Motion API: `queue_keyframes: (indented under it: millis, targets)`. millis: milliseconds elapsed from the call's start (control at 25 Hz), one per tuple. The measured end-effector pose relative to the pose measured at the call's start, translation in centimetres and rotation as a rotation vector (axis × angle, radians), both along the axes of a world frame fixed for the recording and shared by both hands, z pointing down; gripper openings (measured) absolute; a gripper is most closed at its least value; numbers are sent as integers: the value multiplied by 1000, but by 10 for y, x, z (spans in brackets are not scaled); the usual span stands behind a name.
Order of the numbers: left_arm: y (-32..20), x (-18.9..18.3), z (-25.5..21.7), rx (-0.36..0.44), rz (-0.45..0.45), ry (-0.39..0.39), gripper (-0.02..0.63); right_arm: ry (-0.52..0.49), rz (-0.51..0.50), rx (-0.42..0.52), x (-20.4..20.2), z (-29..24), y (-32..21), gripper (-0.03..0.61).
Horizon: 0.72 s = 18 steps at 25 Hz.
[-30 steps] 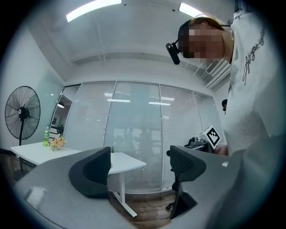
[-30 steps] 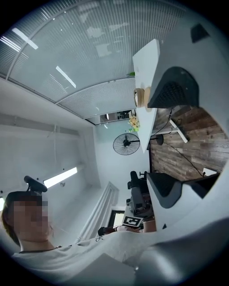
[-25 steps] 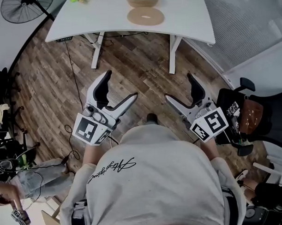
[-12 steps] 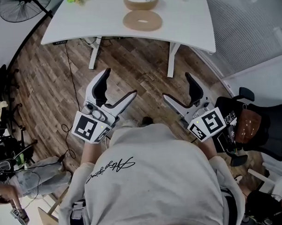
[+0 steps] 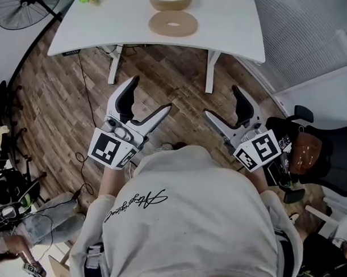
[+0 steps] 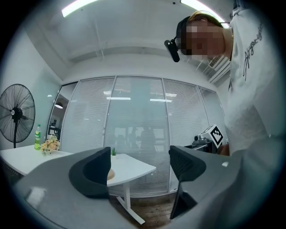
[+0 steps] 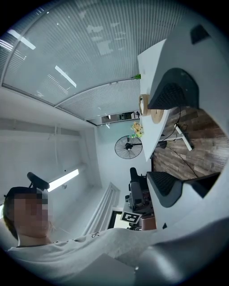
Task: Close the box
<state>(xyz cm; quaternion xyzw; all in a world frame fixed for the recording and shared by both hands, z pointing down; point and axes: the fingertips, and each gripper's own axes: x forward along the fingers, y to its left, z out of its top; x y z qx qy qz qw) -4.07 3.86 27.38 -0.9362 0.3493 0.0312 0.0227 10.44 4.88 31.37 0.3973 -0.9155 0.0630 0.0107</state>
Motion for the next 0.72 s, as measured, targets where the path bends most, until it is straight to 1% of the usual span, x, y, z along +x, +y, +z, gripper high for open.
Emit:
queue_keyframes:
  millis: [240,400,480,720]
  targets:
    - [-6,-13,2,-13,-33,17,397,-13,-24,3,-4,-1,-9,423]
    - [0,-13,4,-9,-49,22,397,-25,-40,18,-3,-4,-7,425]
    - [0,-10,5,-4,-49,15,399,-27,-45,23,-2,-3,-9,423]
    - [-6,-14,12,-20,-64,-9,399,-30,-44,18,-1,2,-15,423]
